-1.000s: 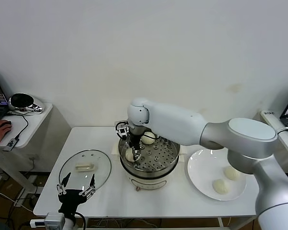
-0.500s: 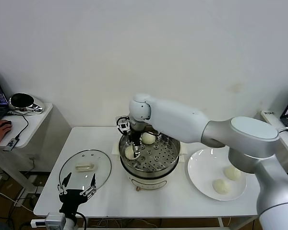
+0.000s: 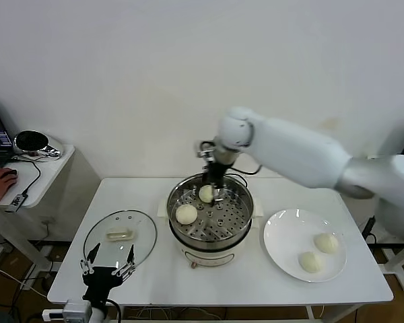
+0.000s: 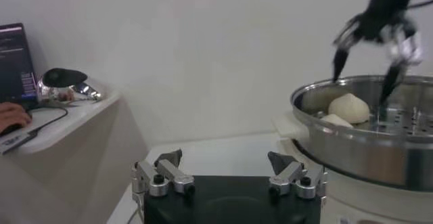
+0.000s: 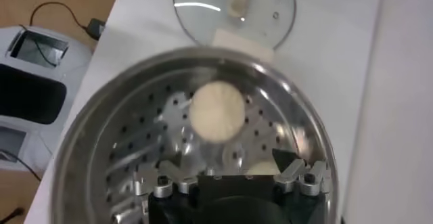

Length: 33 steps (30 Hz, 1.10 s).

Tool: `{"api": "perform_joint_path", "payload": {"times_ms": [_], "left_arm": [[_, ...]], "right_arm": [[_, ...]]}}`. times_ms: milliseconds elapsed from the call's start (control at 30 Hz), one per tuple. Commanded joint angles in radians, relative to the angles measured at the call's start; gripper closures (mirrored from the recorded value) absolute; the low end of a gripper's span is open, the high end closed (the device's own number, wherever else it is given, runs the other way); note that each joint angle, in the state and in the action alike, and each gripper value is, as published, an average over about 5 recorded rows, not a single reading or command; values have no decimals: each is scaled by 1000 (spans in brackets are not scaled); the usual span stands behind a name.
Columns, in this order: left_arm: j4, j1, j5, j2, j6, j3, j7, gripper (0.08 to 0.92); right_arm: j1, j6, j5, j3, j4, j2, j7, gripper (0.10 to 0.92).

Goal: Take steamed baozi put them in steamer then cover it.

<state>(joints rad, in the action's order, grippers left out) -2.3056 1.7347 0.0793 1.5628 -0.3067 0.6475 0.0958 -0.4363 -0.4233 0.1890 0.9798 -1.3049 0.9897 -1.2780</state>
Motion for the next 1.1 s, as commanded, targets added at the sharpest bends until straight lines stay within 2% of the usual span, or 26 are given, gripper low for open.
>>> {"api": "perform_joint_path", "payload": {"times_ms": [33,267,533,933,1100], "left_arm": [[5,18,6,-2,1,-4,-1,177],[-8,65,17,-9,2,-21,-1,177],[-8,84,23,6,2,-22,-2,177],[23,67,25,18,-1,-22,1,177],[39,53,26,22,-3,-22,1,177]], "right_arm": [[55,77,-63,-93,-160,-354,-44,203],[273,154,-264,-210,-233,-517,-59,203],[482,181,-411,-267,-245,-514,-47,203],[534,171,-460,-256,-169,-431,-3,203],[556,151,-435,-266,-139,-421,9,203]]}}
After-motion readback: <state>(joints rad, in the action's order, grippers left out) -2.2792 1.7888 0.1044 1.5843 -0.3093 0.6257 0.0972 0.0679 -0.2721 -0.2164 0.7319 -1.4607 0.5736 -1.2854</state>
